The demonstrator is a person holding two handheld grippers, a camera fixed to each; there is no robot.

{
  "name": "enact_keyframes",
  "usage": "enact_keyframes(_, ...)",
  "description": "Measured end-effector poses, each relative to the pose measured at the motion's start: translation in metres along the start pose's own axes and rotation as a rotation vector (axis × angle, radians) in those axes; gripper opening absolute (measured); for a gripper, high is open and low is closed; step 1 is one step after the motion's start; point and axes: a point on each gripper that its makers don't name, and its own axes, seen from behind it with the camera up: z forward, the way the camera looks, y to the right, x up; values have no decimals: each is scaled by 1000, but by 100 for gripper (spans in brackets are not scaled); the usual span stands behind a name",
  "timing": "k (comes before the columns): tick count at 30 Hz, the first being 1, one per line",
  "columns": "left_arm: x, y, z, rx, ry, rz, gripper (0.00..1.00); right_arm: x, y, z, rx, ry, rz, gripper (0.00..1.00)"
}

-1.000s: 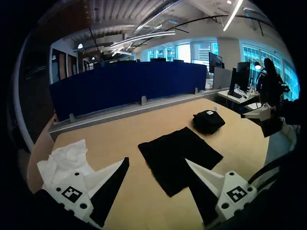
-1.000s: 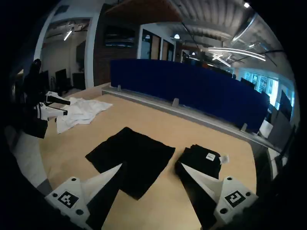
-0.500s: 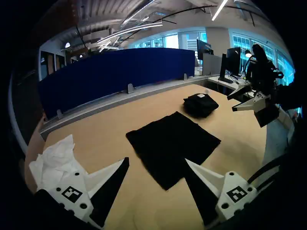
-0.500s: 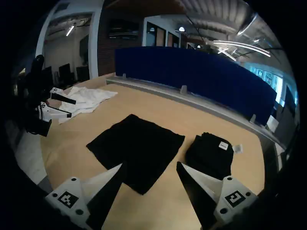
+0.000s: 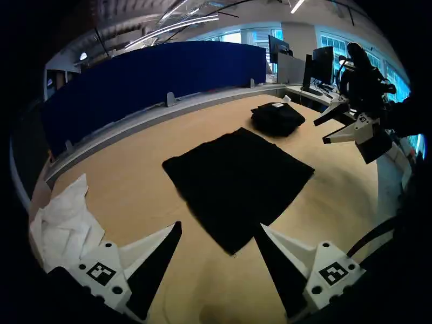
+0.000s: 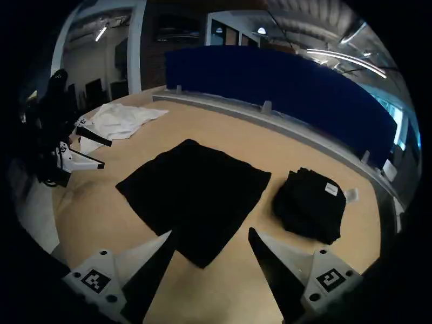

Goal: Fold towel

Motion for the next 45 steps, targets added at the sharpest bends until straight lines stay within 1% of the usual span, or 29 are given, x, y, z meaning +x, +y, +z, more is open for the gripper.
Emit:
enact_keyframes(8, -26, 6, 19, -19, -58, 8, 97, -26, -4, 18, 8, -52, -10, 100)
enact_keyframes(14, -40, 10, 29, -30, -99, 2, 97, -39, -5, 27, 8, -75, -4, 100)
enact_keyframes(20, -51, 13, 38, -44, -135, -4, 97, -50, -9, 33, 22, -98, -3, 100)
enact_keyframes(23, -53, 15, 44, -47, -144, -5, 97, -54, -9, 35, 24, -107, -1, 100)
enact_keyframes(29, -57, 17, 49, -46, -161, -12, 97, -64, -9, 36, 28, -129, 7, 99)
enact_keyframes(33, -61, 18, 49, -51, -177, -12, 97, -71, -10, 36, 39, -147, 8, 92)
enact_keyframes(36, -63, 20, 48, -55, -190, -8, 96, -76, -11, 37, 42, -162, 10, 83)
enact_keyframes(38, -64, 21, 47, -57, -198, -6, 95, -79, -11, 37, 41, -171, 12, 80)
enact_keyframes(41, -67, 24, 48, -58, -212, -4, 88, -83, -12, 38, 47, -182, 17, 77)
enact_keyframes(45, -69, 26, 50, -54, -225, -8, 79, -88, -16, 37, 57, -191, 22, 71)
